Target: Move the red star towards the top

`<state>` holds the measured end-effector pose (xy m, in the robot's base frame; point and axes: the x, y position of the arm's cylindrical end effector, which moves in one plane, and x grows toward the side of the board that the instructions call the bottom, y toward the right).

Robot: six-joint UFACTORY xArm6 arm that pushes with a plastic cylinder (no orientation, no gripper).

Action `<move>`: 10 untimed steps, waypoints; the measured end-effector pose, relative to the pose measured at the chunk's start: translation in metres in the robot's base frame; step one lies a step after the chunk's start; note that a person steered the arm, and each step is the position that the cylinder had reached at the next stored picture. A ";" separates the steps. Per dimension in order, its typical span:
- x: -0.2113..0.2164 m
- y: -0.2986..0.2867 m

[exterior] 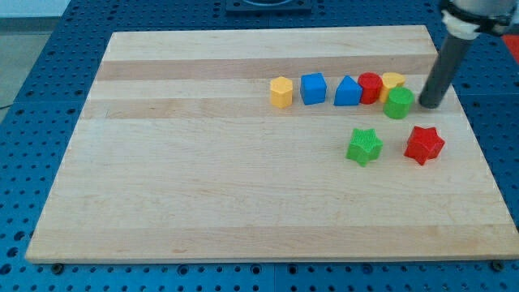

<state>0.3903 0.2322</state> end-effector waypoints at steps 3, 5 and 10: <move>0.025 -0.074; 0.038 0.014; 0.077 -0.028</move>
<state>0.4669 0.2041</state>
